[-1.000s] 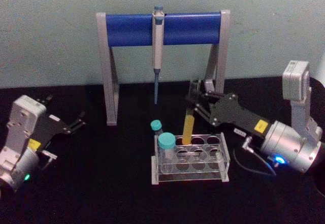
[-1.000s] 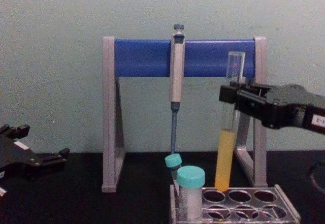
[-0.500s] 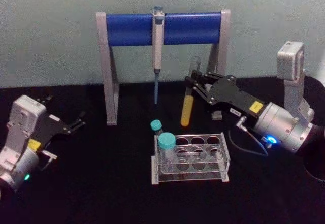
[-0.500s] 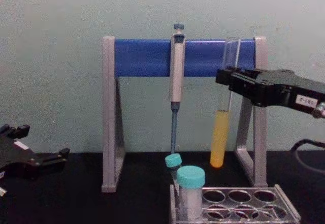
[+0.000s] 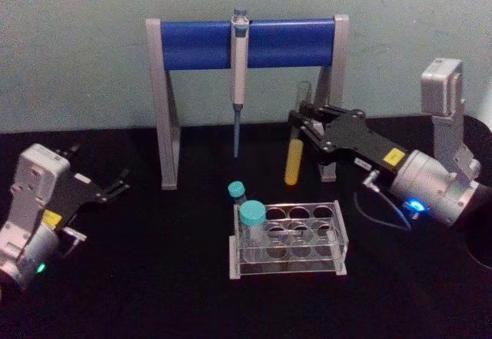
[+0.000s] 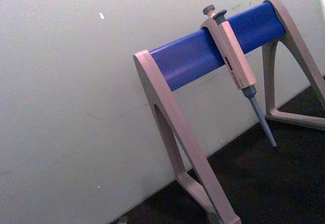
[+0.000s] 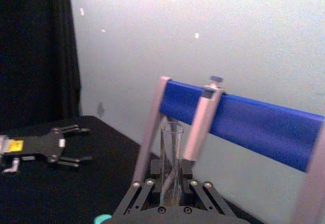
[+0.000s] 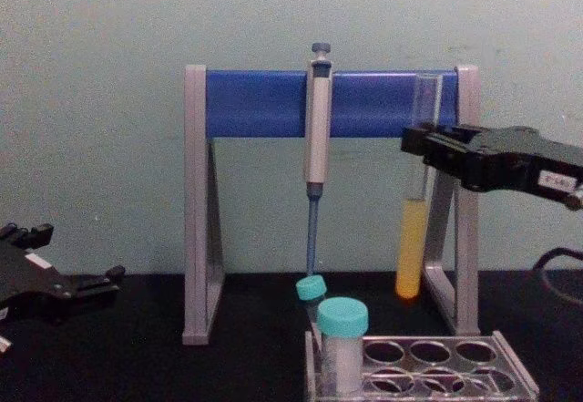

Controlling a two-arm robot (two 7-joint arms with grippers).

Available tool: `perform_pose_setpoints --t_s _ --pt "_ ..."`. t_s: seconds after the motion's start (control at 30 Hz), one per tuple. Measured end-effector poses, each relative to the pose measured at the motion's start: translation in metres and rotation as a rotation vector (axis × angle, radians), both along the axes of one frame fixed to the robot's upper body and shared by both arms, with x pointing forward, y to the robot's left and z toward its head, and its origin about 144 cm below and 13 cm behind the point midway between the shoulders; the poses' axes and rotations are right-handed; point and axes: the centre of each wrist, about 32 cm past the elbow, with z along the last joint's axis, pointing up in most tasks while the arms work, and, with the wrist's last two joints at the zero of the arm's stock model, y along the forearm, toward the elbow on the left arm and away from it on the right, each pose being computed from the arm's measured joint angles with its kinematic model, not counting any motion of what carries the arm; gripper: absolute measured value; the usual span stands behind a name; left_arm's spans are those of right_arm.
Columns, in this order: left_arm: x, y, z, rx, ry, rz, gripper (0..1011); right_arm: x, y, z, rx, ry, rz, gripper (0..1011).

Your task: Pick up the test tube from the test tube rack, shake it, then place it back into the test tube rack.

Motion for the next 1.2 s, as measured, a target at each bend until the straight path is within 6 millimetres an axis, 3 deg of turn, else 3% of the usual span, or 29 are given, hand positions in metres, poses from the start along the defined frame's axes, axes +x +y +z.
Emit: perform_pose_setpoints --t_s 0.37,0.67,1.2 --pt "0.0 0.0 0.0 0.0 0.0 0.0 1001 -0.026 -0.026 0.003 -0.041 0.005 -0.086 234" --pt "0.0 0.0 0.0 0.0 0.0 0.0 1001 -0.044 -0.021 0.005 -0.02 0.045 0.01 234" --pt "0.0 0.0 0.0 0.0 0.0 0.0 1001 -0.019 0.004 0.001 0.038 0.036 0.077 234"
